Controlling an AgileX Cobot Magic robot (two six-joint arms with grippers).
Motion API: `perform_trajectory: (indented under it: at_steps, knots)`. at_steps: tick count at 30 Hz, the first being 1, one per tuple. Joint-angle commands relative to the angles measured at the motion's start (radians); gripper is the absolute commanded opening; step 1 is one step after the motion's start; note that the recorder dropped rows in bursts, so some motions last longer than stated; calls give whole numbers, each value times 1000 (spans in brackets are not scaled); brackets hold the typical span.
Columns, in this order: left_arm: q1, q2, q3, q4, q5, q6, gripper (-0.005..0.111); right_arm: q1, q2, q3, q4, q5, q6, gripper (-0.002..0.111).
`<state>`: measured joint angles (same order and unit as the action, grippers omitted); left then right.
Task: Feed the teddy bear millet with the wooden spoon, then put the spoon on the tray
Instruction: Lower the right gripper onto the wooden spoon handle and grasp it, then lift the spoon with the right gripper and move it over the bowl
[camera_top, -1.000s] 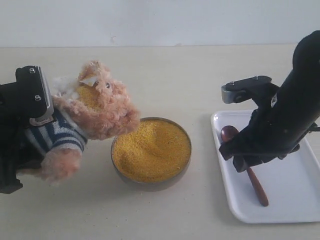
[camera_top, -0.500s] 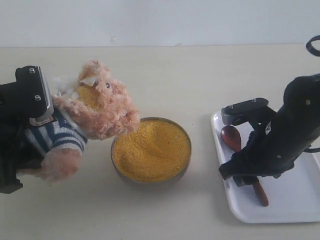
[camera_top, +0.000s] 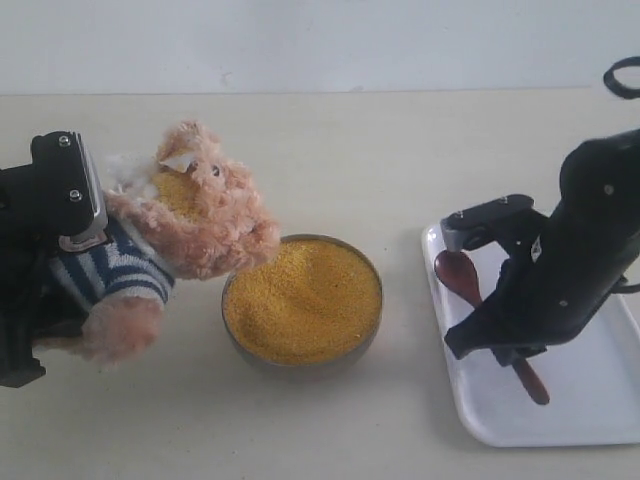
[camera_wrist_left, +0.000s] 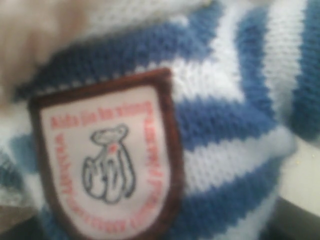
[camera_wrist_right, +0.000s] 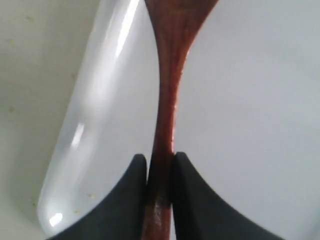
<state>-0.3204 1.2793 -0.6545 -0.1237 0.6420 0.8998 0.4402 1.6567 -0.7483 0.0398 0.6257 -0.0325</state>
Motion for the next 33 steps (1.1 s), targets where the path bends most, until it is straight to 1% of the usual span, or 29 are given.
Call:
perform_trajectory:
  at_steps: [1,3,5,8,9,11,12,15,17,19,24,25,26,33]
  knots:
    - [-3,1,1,-10,-23,-13,4,51,-97,-89,-111,141,-4,0]
    - [-3,1,1,-10,-29,-13,4,127,-125,-136,-204,205,16,0]
    - [-3,1,1,-10,-29,-13,4,220,-134,-179,-339,272,72,0]
    - [-3,1,1,-10,-25,-13,4,388,-116,-242,-594,430,210,0]
    - [-3,1,1,-10,-23,-13,4,457,-99,-260,-695,485,235,0]
    - [-3,1,1,-10,-18,-13,4,539,-68,-280,-798,586,243,0]
    - [-3,1,1,-10,-18,-13,4,590,-37,-291,-861,595,243,0]
    - [-3,1,1,-7,-11,-13,4,675,34,-295,-960,595,235,0]
    - [-3,1,1,7,4,-13,4,716,74,-295,-985,595,212,0]
    - [-3,1,1,64,42,-13,4,750,137,-295,-1052,595,203,0]
    - [-3,-20,1,164,43,-105,4,765,192,-295,-1167,595,111,0]
    - [-3,-33,1,166,43,-113,4,765,193,-295,-1178,595,42,0]
    - [-3,-39,1,166,40,-113,4,765,193,-295,-1185,595,19,0]
    - [-3,-51,1,166,38,-114,4,765,224,-295,-1329,595,-50,0]
